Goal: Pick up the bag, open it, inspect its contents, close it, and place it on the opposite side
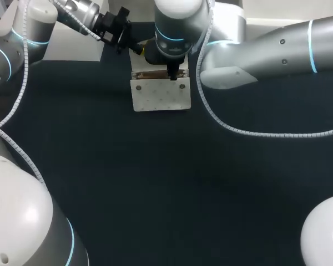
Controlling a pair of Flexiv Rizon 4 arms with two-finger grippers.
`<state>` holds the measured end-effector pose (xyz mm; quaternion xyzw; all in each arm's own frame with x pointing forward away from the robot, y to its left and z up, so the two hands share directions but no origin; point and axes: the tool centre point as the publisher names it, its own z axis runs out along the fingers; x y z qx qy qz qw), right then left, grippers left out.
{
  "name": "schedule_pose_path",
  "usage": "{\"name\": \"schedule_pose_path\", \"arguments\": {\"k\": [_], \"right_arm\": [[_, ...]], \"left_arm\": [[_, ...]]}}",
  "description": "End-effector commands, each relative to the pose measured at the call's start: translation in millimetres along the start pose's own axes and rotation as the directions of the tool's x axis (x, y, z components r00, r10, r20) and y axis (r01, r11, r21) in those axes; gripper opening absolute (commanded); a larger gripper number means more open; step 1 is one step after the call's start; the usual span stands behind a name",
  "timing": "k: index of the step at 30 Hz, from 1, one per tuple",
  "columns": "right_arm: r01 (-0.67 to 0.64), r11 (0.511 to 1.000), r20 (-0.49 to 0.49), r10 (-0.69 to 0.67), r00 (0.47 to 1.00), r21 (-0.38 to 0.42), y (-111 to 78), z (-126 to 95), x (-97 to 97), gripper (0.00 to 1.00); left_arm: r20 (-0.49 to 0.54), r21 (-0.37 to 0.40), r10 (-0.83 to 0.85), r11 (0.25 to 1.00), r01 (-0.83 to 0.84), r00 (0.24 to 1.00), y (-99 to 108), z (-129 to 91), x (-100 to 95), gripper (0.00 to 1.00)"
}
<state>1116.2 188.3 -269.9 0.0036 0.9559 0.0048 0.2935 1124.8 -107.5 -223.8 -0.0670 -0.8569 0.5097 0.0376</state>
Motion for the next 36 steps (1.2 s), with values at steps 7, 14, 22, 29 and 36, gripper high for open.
{"name": "schedule_pose_path", "arguments": {"k": [7,14,22,29,36], "right_arm": [[-0.027,1.0,0.133,0.026,0.991,0.006,-6.4,-38.0,10.5,0.37],[-0.056,0.998,0.193,0.052,0.98,0.015,-8.9,-54.2,25.9,0.33],[-0.091,0.996,0.238,0.089,0.967,-0.004,-6.8,-63.2,53.0,0.23],[-0.156,0.988,0.232,0.15,0.961,0.008,-9.0,-55.7,77.5,0.0],[-0.207,0.978,0.167,0.203,0.965,0.002,-5.3,-43.1,95.2,0.0]], "left_arm": [[0.061,-0.036,0.055,0.998,-0.053,0.997,11.7,4.5,-3.8,0.0],[0.166,-0.08,0.129,0.99,-0.117,0.978,26.4,8.4,-13.1,0.0],[0.292,-0.129,0.217,0.974,-0.186,0.932,43.1,13.3,-19.7,0.0],[0.376,-0.174,0.31,0.949,-0.263,0.873,53.3,17.8,-21.4,0.0],[0.392,-0.181,0.327,0.944,-0.277,0.86,58.3,19.8,-23.5,0.0]]}}
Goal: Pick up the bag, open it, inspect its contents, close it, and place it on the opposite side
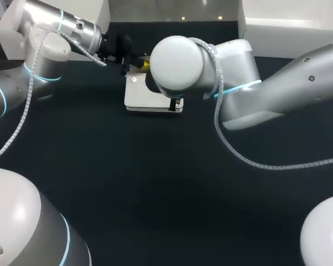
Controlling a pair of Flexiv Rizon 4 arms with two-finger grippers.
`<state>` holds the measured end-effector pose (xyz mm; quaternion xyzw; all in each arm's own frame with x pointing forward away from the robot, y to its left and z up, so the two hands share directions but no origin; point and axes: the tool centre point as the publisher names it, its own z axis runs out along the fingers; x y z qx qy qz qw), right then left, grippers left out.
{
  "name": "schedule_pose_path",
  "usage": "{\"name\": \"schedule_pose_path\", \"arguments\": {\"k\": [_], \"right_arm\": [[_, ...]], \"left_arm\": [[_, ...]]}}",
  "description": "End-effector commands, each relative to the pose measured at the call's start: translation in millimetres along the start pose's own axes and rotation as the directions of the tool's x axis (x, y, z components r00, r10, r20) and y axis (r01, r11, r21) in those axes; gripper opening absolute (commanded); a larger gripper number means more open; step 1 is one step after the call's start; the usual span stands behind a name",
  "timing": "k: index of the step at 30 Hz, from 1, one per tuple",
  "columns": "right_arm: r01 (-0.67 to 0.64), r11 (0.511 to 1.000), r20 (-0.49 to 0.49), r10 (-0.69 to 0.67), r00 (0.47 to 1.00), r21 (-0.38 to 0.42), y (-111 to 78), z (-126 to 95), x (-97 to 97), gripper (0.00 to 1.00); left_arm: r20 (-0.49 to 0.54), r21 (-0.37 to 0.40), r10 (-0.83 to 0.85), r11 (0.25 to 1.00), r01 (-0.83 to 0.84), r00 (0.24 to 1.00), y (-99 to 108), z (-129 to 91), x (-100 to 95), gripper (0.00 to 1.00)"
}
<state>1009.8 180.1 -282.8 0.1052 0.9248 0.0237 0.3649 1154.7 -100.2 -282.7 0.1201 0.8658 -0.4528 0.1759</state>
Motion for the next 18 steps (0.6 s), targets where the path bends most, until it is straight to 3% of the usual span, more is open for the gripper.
{"name": "schedule_pose_path", "arguments": {"k": [1,13,18], "right_arm": [[-0.002,1.0,0.01,0.003,1.0,-0.004,3.4,5.8,1.6,0.0],[-0.002,1.0,0.01,0.003,1.0,-0.004,3.4,5.8,1.6,0.0],[0.001,1.0,0.038,0.0,0.999,-0.022,8.7,9.6,20.3,0.0]], "left_arm": [[0.126,0.001,0.002,1.0,-0.002,0.992,-0.9,0.5,5.1,0.0],[0.139,0.005,0.031,0.999,-0.032,0.99,0.8,3.9,6.1,0.0],[0.169,-0.032,0.082,0.996,-0.078,0.982,15.5,17.7,-0.3,0.0]]}}
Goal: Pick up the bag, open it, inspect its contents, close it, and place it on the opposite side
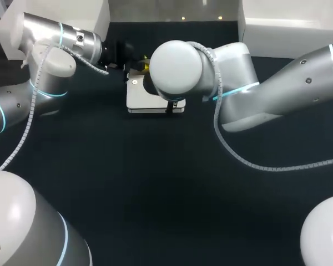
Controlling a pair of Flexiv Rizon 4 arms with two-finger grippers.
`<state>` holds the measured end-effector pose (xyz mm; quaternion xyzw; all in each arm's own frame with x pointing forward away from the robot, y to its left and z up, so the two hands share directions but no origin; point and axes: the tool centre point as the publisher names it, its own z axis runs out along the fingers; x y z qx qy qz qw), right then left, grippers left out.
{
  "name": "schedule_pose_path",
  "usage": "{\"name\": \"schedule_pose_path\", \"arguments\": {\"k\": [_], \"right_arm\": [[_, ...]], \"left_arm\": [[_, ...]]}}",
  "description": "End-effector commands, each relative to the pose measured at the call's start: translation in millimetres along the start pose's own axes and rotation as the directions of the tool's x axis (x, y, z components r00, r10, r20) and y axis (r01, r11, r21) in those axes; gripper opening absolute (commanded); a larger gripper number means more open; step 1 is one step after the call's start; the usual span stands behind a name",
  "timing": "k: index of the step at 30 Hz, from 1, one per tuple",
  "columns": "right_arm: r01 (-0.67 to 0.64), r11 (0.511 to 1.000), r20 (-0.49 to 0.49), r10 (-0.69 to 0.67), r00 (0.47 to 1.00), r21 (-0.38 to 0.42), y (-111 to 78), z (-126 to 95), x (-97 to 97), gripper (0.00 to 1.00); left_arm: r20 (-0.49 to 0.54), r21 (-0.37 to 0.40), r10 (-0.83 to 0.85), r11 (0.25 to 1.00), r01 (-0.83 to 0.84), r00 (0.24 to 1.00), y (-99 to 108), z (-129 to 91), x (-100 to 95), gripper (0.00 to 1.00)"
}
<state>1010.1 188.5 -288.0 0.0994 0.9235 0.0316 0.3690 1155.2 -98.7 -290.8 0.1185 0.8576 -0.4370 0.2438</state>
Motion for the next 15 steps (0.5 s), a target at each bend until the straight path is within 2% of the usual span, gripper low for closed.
{"name": "schedule_pose_path", "arguments": {"k": [1,9,15], "right_arm": [[-0.004,1.0,0.031,0.004,1.0,-0.001,0.9,7.5,18.7,0.0],[0.001,1.0,0.034,-0.001,0.999,-0.005,0.2,19.1,41.8,0.0],[0.015,1.0,0.032,-0.015,0.999,0.007,-2.2,36.6,57.5,0.01]], "left_arm": [[0.067,0.0,0.027,1.0,-0.027,0.997,10.6,17.0,-2.7,0.0],[0.076,0.026,0.053,0.998,-0.055,0.996,23.7,29.0,-19.3,0.0],[0.023,0.067,0.081,0.994,-0.083,0.996,31.6,35.7,-8.3,0.0]]}}
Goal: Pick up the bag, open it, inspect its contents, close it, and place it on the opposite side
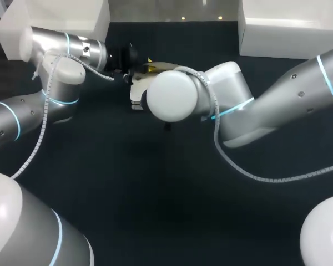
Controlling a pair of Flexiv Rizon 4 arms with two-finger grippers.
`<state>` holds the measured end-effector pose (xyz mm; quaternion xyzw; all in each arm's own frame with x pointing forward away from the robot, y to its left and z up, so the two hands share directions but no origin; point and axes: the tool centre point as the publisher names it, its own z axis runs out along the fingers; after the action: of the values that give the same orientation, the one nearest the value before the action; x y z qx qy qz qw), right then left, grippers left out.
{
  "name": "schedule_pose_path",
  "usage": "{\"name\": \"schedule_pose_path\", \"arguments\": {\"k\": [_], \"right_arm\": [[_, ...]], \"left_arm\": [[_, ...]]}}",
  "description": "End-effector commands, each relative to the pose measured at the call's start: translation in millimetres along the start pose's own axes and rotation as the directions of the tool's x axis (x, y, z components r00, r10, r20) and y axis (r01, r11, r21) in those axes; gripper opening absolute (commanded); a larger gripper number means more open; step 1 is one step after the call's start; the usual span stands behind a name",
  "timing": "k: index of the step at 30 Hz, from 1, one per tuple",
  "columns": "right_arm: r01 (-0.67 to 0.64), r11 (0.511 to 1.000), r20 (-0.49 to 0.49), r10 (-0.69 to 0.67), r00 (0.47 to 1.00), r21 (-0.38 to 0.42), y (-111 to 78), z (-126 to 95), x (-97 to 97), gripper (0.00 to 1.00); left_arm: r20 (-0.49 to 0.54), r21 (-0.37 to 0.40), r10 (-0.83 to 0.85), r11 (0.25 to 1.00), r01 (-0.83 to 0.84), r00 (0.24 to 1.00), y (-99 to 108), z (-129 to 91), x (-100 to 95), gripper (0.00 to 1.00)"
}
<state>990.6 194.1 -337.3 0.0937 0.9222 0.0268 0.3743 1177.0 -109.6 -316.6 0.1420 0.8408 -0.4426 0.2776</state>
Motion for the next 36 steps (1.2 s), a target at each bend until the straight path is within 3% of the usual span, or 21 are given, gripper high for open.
{"name": "schedule_pose_path", "arguments": {"k": [1,3,10,13,27,36], "right_arm": [[0.002,1.0,0.02,-0.002,1.0,0.005,1.1,17.1,10.7,0.02],[0.001,1.0,0.02,-0.001,1.0,0.005,-0.9,21.7,12.6,0.03],[0.007,1.0,0.039,-0.007,0.999,0.013,-3.6,32.2,9.9,0.29],[0.006,1.0,0.056,-0.007,0.998,0.013,-4.4,34.0,4.2,0.36],[0.035,0.999,0.095,-0.035,0.995,0.009,-4.8,45.0,-9.3,0.38],[0.043,0.999,0.098,-0.043,0.994,-0.001,-3.0,53.7,-15.3,0.32]], "left_arm": [[-0.034,0.045,0.013,0.999,-0.012,0.999,11.7,8.0,-0.4,0.0],[-0.041,0.051,0.02,0.999,-0.018,0.999,11.8,9.1,2.7,0.0],[-0.077,0.079,0.048,0.996,-0.042,0.996,10.1,10.1,8.5,0.0],[-0.093,0.086,0.055,0.995,-0.047,0.994,9.4,10.6,10.5,0.0],[-0.145,0.101,0.068,0.993,-0.054,0.987,8.7,13.4,17.7,0.0],[-0.17,0.106,0.075,0.993,-0.057,0.983,7.3,19.0,20.3,0.0]]}}
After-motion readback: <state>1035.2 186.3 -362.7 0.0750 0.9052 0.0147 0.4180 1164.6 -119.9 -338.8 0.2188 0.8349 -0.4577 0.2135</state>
